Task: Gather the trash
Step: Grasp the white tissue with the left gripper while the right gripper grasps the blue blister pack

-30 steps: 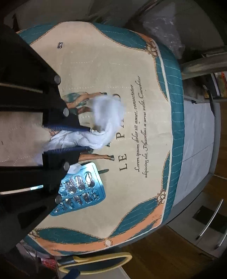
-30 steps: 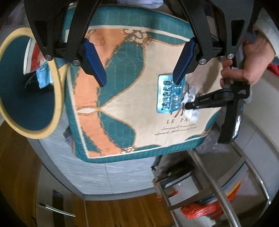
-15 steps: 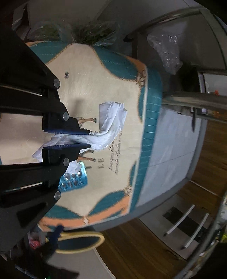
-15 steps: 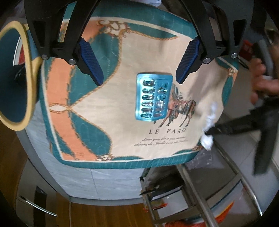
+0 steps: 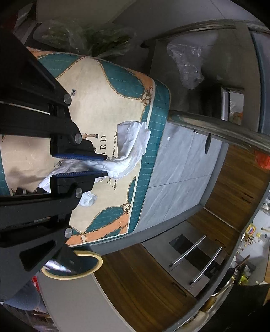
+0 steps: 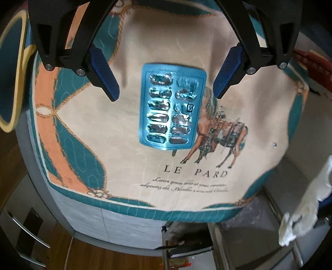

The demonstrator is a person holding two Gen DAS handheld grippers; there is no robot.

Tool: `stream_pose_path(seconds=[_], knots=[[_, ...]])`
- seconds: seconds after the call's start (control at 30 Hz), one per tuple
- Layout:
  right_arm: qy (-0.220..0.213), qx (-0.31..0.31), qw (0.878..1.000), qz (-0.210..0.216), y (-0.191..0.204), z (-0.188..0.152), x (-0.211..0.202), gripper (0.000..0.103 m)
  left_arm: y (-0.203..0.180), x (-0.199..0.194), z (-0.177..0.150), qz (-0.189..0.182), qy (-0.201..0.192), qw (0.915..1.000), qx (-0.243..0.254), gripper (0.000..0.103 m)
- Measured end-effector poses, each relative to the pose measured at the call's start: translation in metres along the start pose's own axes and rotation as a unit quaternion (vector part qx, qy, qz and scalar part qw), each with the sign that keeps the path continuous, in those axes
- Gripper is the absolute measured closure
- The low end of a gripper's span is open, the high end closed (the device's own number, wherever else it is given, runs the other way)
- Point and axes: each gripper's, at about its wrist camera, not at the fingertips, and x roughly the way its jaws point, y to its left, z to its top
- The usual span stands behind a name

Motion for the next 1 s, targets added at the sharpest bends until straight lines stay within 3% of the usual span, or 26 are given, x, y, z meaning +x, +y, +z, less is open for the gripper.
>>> stream_pose_path(seconds=[0.27,0.43,0.53,0.63,1.0], knots=[[0.004,-0.017,0.999,-0.031,0.012,0.004,0.022,0.009,0.009,0.002,0.002,-0.001,0.002,0.9999,-0.015,0.094],[0.011,-0.003,1.000,-0.019,0.008,0.011,0.028,0.008,0.009,0.003,0.001,0.000,0.003,0.9999,-0.015,0.094],[0.007,-0.015,1.000,-0.013,0.009,0.013,0.029,0.013,0.006,0.004,0.000,0.000,0.006,0.9999,-0.013,0.094],[0.001,-0.022,1.000,-0.007,0.008,0.011,0.023,0.032,0.005,0.005,-0.001,0.000,0.006,0.9999,-0.011,0.094],[0.002,-0.007,1.000,0.018,-0.020,-0.006,-0.007,0.032,-0.006,0.007,-0.001,-0.003,0.005,1.0000,0.006,0.094]])
